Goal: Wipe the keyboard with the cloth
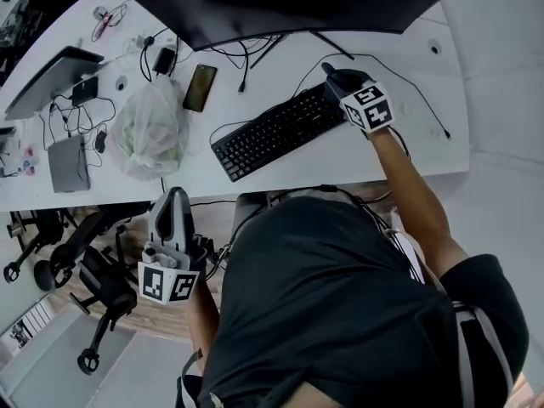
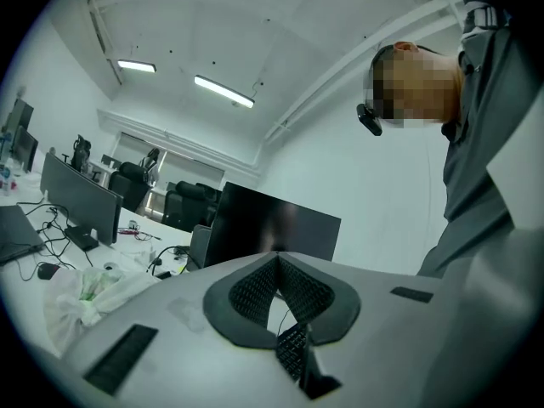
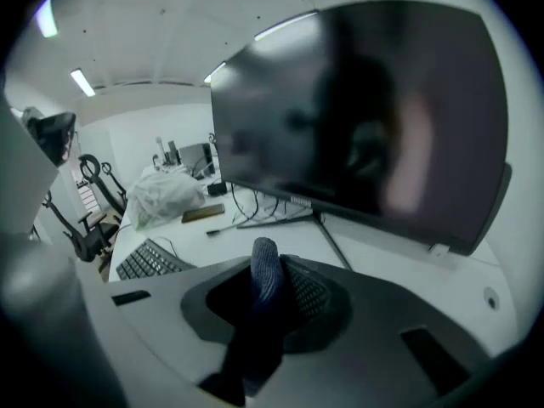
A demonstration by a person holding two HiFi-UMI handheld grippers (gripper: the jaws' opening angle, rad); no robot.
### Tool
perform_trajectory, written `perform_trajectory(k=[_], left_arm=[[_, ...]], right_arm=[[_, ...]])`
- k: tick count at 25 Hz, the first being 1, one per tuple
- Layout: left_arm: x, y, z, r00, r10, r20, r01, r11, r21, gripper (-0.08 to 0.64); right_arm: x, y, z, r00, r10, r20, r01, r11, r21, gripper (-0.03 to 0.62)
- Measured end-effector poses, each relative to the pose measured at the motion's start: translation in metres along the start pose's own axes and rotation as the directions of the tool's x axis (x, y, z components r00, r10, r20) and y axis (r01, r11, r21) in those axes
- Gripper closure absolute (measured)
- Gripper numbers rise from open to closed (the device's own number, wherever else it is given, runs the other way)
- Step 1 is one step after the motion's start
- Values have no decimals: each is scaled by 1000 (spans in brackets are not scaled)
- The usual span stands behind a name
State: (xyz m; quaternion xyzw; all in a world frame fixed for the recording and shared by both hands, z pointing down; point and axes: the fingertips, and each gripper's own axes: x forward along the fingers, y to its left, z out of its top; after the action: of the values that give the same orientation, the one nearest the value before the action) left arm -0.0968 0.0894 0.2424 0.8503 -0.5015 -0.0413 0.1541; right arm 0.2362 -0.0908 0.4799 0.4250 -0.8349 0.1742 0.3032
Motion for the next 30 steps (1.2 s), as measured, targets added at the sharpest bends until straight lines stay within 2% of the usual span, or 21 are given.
perform_trajectory(k=[2,4,7,9,10,11,12,14,17,20,23,25,27,28,30], left_arm=[[2,-7,-5,1000,29,-10,-29,1000,7,555],[3,-9,-9,998,52,-24,-52,999,-2,555],[8,-8,-7,997,69,-21,-69,997,-15,555],[15,-8,-1,998,66,-10,-66,998,-23,555],[19,-9,2,998,59,-6,-59,998,-23,555],[23,-11,3,999,51,-4,-51,999,-18,555],[26,-14,2,999,45,-6,-45,999,-13,555],[29,-22,-4,999,37,-19,-37,999,-10,555],[30,-33,-9,999,29,-35,-29,1000,-4,555],[26,-33,-6,998,48,-28,-48,999,-3,555],[22,-26,-6,998,66,-19,-66,998,-15,555],[20,-23,-8,997,70,-25,-71,997,-19,555],[22,-23,-12,997,64,-35,-65,998,-23,555],[24,-24,-13,998,57,-39,-58,998,-24,555],[30,-28,-13,998,41,-42,-41,999,-17,555]], right_arm=[[29,-3,-53,992,40,-118,-39,999,10,526],[29,9,-102,978,70,-198,-66,997,26,526],[-9,39,-151,950,109,-293,-108,994,18,528],[-25,54,-166,926,150,-347,-147,988,34,528],[-25,55,-157,934,160,-320,-156,987,40,528],[-19,52,-139,953,157,-260,-156,987,27,528],[-10,47,-116,970,145,-192,-149,989,-5,528],[19,32,-83,985,124,-116,-132,989,-64,528],[51,21,-88,975,140,-175,-146,989,-21,527],[23,39,-128,951,166,-259,-163,986,33,528],[-9,53,-160,935,156,-318,-153,988,35,528],[-5,48,-140,956,122,-268,-132,991,-17,528],[16,36,-97,984,89,-154,-100,993,-65,528],[29,30,-79,990,80,-117,-90,992,-83,528],[53,23,-66,989,71,-133,-88,988,-126,528]])
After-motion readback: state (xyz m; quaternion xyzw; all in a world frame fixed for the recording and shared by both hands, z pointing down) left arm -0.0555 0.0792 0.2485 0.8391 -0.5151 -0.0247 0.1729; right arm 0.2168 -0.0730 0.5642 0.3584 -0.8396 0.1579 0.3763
